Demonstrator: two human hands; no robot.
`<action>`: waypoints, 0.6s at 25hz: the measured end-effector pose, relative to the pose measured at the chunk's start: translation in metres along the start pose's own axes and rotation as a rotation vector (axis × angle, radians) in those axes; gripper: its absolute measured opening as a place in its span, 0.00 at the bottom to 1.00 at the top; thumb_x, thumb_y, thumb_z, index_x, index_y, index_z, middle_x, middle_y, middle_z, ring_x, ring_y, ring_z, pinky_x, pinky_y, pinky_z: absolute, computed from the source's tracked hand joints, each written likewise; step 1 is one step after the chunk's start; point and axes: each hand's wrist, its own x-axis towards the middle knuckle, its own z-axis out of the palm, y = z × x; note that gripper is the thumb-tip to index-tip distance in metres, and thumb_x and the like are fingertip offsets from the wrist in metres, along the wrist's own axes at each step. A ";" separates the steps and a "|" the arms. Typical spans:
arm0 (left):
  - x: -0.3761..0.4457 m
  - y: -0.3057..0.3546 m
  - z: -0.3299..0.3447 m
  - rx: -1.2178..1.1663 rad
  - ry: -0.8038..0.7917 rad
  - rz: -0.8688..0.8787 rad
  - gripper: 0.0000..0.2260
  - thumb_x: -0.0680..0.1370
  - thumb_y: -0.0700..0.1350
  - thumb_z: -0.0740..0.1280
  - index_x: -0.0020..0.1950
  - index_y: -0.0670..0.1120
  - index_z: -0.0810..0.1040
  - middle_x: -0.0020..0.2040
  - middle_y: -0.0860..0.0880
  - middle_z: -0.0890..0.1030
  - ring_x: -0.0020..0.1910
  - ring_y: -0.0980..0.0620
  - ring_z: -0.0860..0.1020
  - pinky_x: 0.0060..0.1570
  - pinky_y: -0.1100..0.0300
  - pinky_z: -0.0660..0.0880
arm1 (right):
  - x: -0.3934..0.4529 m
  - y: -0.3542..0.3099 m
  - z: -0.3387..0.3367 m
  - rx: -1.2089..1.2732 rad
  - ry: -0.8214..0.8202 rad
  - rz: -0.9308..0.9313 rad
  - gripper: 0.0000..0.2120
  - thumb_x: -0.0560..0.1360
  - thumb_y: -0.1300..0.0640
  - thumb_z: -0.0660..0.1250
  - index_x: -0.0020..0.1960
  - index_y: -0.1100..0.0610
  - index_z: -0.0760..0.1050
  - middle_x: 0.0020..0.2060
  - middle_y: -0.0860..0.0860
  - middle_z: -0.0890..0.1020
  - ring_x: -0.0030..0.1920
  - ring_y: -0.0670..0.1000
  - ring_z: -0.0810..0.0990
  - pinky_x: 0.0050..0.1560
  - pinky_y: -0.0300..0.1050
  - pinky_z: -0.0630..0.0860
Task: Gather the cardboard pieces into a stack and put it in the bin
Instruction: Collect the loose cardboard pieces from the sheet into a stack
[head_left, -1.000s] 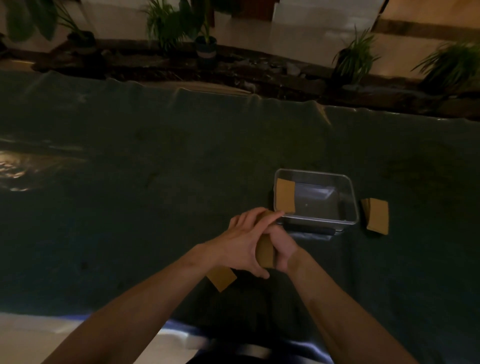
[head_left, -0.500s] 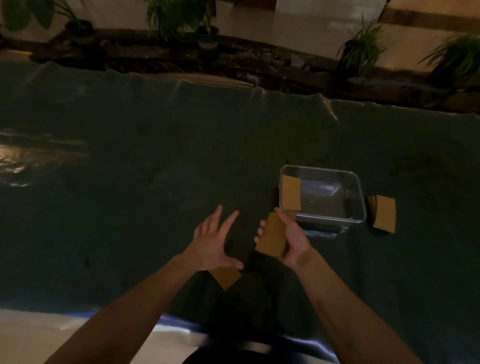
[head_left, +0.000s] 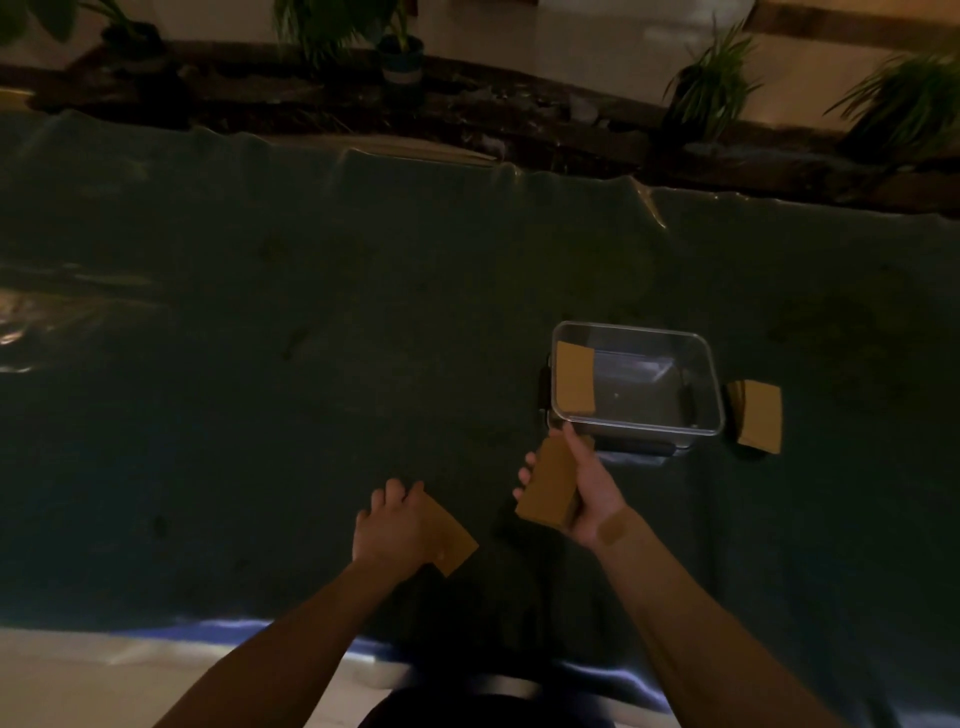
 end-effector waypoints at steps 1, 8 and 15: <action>0.000 0.002 0.002 -0.004 0.009 -0.007 0.39 0.71 0.58 0.70 0.78 0.51 0.57 0.70 0.46 0.65 0.69 0.43 0.66 0.64 0.47 0.70 | 0.000 0.001 -0.002 -0.003 0.003 0.000 0.24 0.72 0.42 0.71 0.65 0.48 0.73 0.55 0.58 0.80 0.47 0.58 0.81 0.51 0.60 0.78; 0.002 0.009 0.012 -0.240 -0.004 -0.146 0.42 0.69 0.51 0.75 0.78 0.50 0.55 0.68 0.44 0.61 0.67 0.40 0.65 0.65 0.46 0.71 | -0.003 0.000 -0.007 -0.026 0.007 -0.018 0.25 0.73 0.42 0.71 0.66 0.49 0.73 0.57 0.59 0.80 0.48 0.58 0.81 0.53 0.59 0.79; 0.013 0.010 -0.013 -0.367 -0.009 -0.081 0.15 0.78 0.43 0.64 0.64 0.45 0.72 0.64 0.42 0.73 0.60 0.43 0.75 0.56 0.52 0.75 | -0.008 0.002 -0.014 -0.108 0.009 -0.018 0.25 0.71 0.41 0.71 0.65 0.47 0.73 0.59 0.59 0.80 0.53 0.59 0.81 0.55 0.60 0.79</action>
